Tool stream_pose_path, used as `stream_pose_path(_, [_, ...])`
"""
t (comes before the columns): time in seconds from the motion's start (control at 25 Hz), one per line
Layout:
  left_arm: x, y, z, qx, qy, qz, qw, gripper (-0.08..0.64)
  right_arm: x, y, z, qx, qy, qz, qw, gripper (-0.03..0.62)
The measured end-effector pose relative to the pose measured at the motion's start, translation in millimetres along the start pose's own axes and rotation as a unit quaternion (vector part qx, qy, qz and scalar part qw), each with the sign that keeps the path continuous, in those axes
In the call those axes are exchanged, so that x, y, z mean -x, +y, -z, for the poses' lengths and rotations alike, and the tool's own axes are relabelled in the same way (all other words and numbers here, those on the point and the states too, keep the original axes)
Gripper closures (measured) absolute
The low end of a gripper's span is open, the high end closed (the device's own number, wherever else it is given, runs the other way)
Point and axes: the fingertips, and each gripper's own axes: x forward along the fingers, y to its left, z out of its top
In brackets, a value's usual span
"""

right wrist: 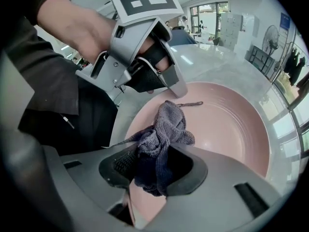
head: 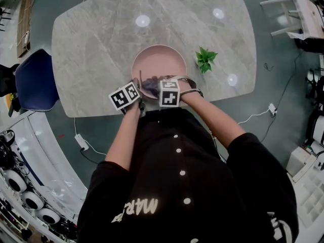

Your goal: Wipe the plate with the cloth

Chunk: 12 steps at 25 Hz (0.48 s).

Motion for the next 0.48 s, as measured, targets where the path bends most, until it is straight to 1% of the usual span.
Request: stream_pose_path(0.48, [1,0,0,-0.003,0.005,0.005,1.0000,0.531,5,0,25,0.059,0.060,0.000,0.996,0.449])
